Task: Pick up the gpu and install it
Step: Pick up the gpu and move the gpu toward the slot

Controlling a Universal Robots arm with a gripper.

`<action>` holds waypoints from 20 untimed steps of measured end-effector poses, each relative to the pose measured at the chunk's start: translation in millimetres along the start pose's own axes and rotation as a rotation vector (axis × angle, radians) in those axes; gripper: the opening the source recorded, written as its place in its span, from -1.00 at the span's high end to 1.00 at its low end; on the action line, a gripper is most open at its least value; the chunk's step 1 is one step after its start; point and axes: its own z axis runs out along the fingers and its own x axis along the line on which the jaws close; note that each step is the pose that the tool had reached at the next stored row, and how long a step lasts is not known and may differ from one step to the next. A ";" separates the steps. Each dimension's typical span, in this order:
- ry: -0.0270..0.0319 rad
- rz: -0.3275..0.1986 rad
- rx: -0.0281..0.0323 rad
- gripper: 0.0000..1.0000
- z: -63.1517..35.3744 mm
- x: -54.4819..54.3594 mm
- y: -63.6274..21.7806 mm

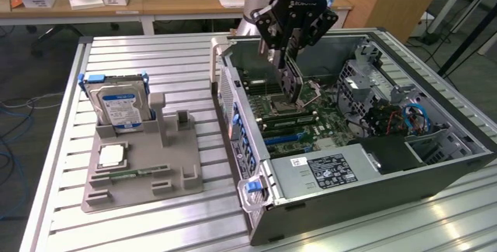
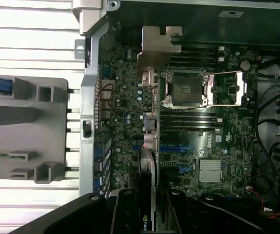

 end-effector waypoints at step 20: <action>0.0001 -0.001 -0.0001 0.47 0.9 -34.8 0.1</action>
